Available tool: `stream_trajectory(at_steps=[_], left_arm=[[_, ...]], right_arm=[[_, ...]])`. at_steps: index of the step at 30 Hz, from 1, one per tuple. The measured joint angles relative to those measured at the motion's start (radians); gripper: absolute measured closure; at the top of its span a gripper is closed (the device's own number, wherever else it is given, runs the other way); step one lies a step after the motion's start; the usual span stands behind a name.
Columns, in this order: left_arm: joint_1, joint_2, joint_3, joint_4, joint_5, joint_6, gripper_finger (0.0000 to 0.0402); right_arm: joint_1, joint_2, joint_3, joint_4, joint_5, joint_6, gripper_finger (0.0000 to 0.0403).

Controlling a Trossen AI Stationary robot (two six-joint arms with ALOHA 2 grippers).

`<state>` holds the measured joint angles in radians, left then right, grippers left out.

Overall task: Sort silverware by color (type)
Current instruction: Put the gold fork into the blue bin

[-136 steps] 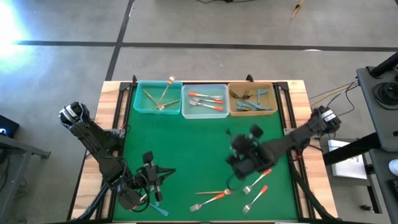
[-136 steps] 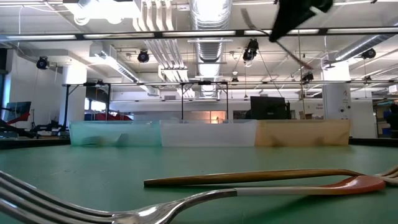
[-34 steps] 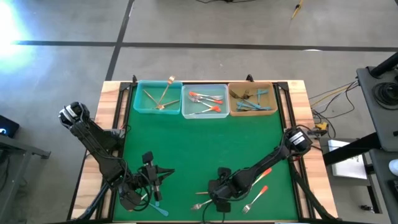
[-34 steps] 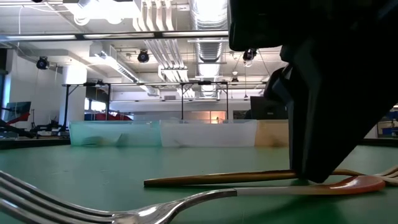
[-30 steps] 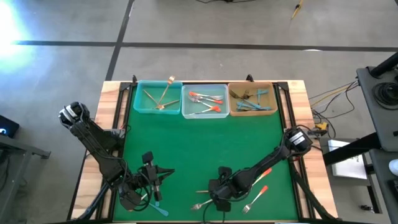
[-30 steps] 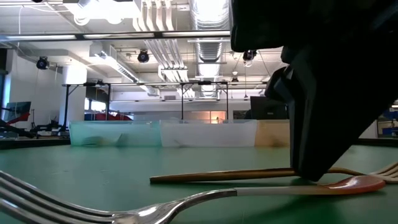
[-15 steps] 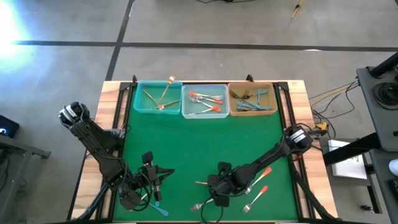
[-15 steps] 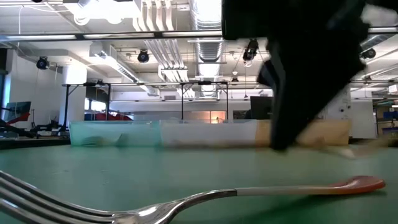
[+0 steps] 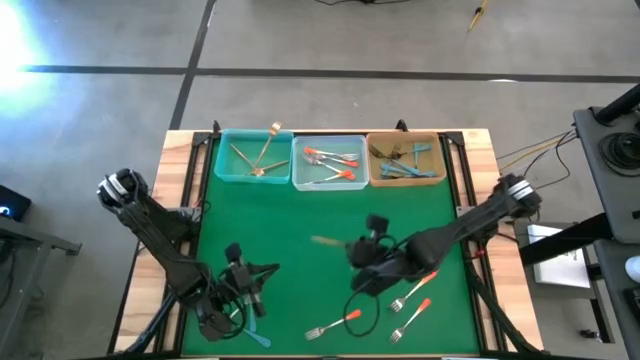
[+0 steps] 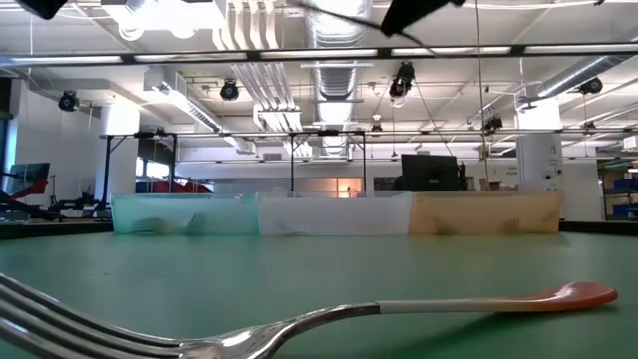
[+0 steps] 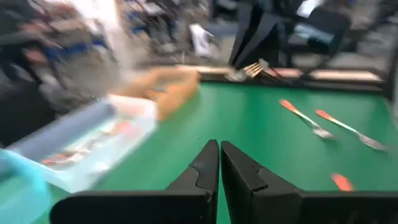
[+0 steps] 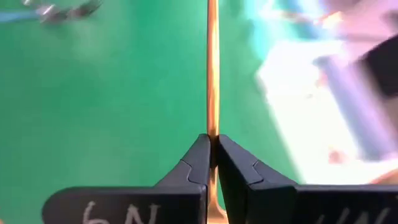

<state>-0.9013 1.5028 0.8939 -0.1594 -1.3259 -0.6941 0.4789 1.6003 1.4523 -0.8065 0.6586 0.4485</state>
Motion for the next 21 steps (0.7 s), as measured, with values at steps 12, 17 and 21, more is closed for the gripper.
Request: stream_trajectory(at_steps=[12,17,21], left_arm=[[0.104,0.125,-0.053,0.131,0.06,-0.069,0.0401],[0.239,0.156,-0.053,0.408,0.455,0.277,0.0402],[0.335,0.183,-0.052,0.732,0.797,0.636,0.0401]], right_arm=[[-0.011,-0.165,-0.002,-0.022,0.156,-0.136,0.0392],[-0.015,-0.161,-0.003,-0.053,0.153,-0.119,0.0392],[-0.015,-0.159,-0.004,-0.111,0.152,-0.056,0.0391]])
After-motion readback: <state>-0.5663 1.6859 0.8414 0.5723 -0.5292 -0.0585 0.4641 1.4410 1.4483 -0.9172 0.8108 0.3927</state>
